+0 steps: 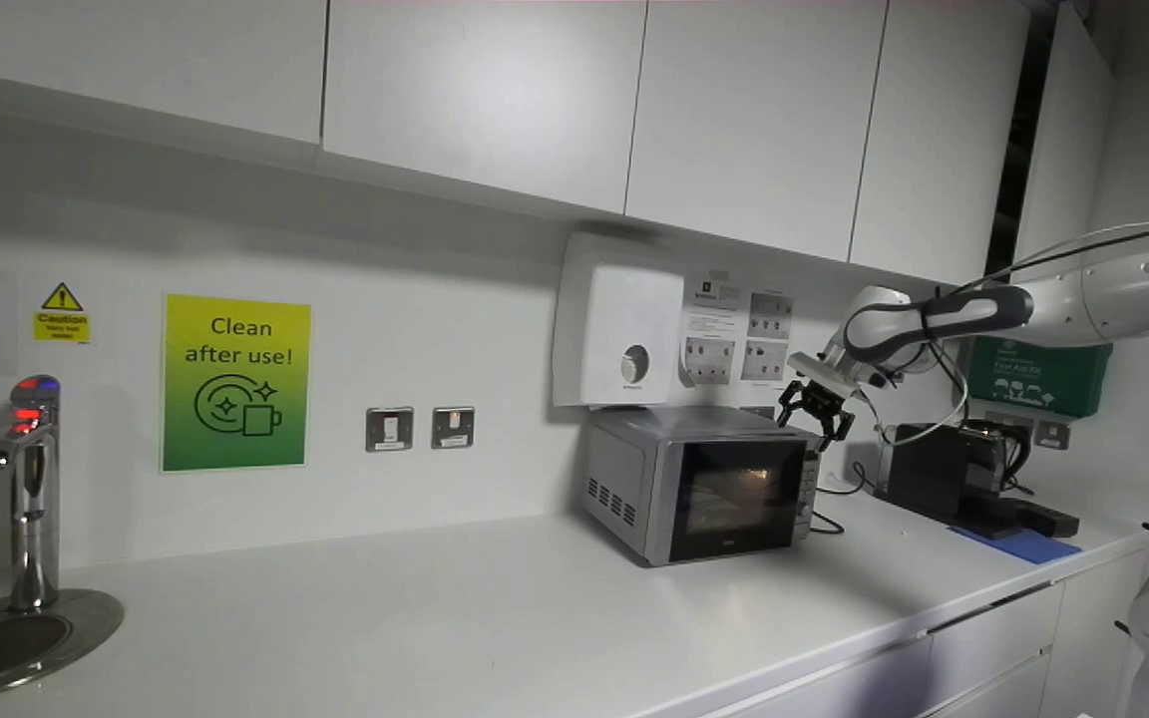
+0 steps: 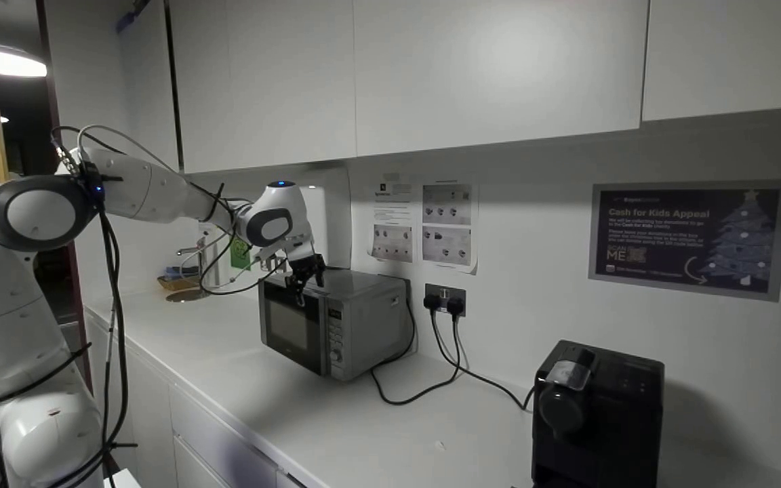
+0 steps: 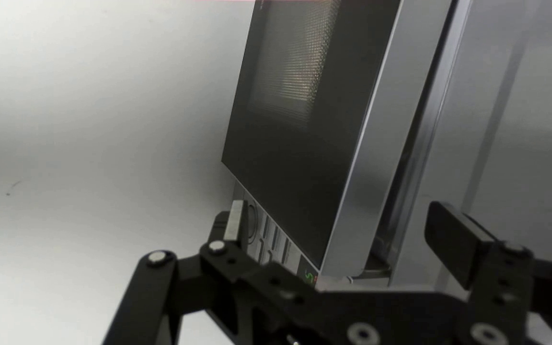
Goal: Pull open the microwave door fully
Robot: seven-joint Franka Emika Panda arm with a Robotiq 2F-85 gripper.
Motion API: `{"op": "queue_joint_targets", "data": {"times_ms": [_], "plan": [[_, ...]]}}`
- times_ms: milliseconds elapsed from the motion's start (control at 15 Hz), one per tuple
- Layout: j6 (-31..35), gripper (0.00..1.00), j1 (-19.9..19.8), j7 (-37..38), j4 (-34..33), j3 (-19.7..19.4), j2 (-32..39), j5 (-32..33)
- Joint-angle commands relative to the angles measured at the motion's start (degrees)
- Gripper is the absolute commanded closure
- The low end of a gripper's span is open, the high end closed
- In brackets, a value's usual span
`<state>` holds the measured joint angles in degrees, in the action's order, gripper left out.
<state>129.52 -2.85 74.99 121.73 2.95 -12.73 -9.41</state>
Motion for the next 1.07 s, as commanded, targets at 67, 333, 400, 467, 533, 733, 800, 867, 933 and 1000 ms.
{"op": "queue_joint_targets", "data": {"times_ms": [67, 333, 400, 467, 533, 733, 800, 867, 933, 1000], "plan": [[2.0, 0.00, 0.1, -1.3, 0.8, -0.3, -0.3, 0.7], [2.1, 0.00, 0.0, -1.2, 0.8, -0.3, -0.3, 1.4], [2.2, 0.00, 0.0, -1.2, 0.8, -0.3, -0.3, 1.5], [2.2, 0.00, -0.1, -1.2, 0.8, -0.3, -0.3, 1.6], [2.2, 0.00, -0.1, -1.2, 0.9, -0.3, -0.3, 1.6], [2.3, 0.00, -0.3, -1.1, 0.9, -0.4, -0.3, 2.0], [2.4, 0.00, -0.3, -1.1, 1.0, -0.4, -0.3, 2.1], [2.4, 0.00, -0.4, -1.1, 1.0, -0.5, -0.3, 2.2], [2.4, 0.00, -0.4, -1.1, 1.0, -0.5, -0.2, 2.3], [2.4, 0.00, -0.4, -1.1, 1.1, -0.5, -0.2, 2.4]]}}
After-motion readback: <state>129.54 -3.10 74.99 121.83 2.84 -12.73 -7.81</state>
